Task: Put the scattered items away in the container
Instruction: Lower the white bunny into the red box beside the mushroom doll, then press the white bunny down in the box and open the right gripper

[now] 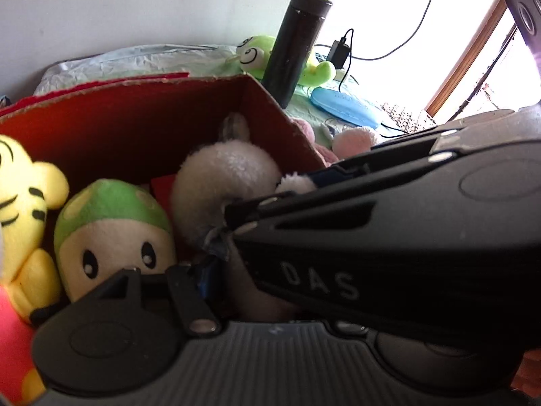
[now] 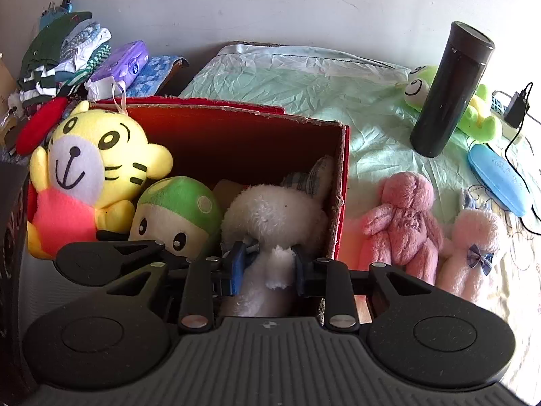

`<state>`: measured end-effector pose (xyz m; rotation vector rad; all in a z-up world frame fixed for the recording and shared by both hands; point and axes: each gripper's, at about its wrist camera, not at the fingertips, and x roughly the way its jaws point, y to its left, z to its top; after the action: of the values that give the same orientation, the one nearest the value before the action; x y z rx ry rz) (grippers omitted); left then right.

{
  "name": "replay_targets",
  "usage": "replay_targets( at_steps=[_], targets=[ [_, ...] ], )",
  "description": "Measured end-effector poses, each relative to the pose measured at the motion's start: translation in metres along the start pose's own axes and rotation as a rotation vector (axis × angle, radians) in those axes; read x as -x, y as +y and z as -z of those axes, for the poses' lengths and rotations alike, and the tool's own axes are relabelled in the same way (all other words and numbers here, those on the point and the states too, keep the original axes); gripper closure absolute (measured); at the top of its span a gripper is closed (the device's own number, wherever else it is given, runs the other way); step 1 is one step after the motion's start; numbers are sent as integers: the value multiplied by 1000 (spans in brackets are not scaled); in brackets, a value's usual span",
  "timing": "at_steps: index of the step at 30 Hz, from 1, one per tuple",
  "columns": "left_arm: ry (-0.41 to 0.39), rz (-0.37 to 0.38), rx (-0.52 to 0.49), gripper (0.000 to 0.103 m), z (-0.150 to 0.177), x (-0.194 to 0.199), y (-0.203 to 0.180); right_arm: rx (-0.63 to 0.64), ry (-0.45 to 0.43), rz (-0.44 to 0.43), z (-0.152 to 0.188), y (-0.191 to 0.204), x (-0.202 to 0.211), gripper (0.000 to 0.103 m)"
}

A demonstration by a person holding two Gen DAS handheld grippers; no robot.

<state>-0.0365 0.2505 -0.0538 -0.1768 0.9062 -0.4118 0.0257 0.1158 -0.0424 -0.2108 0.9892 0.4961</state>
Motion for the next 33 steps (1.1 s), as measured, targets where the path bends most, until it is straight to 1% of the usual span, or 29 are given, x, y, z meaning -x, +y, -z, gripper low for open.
replay_targets(
  at_steps=[3,6,7,8,9,11,13,14,15,16,17,19,21,23,28,33],
  targets=[
    [-5,3,2,47,0,1,0,-31,7,-12,1,0,4,70],
    [-7,26,5,46,0,5,3,-45,-11,-1,3,1,12,67],
    [-5,36,12,44,-1,5,4,-44,-27,8,4,2,16,55],
    [-6,42,16,42,-1,6,6,-43,-45,9,5,2,20,54],
    [-7,42,16,41,-1,5,6,-44,-64,1,6,3,25,50],
    [-9,38,13,41,-1,6,5,-52,-111,-5,8,2,34,48],
    [-10,39,11,41,-2,8,4,-63,-147,-11,10,0,38,50],
    [-10,44,11,41,-2,9,3,-71,-144,-15,10,-2,38,51],
    [-9,50,14,39,-2,11,4,-83,-133,-15,10,-3,35,58],
    [-8,55,19,34,-2,13,5,-95,-124,-11,11,-5,33,66],
    [-5,59,24,31,-2,15,6,-107,-117,-6,12,-6,31,68],
    [-2,65,32,31,-1,18,6,-131,-106,-12,15,-10,29,70],
    [0,54,30,31,-2,22,4,-161,-90,-31,18,-13,27,70],
    [-6,21,9,31,-3,25,0,-185,-77,-40,20,-15,25,72],
    [2,-114,-56,31,-3,28,-12,-191,-92,-40,24,-15,25,74],
    [7,-175,-60,32,-2,32,-14,-190,-115,-42,27,-15,26,74]
  ],
)
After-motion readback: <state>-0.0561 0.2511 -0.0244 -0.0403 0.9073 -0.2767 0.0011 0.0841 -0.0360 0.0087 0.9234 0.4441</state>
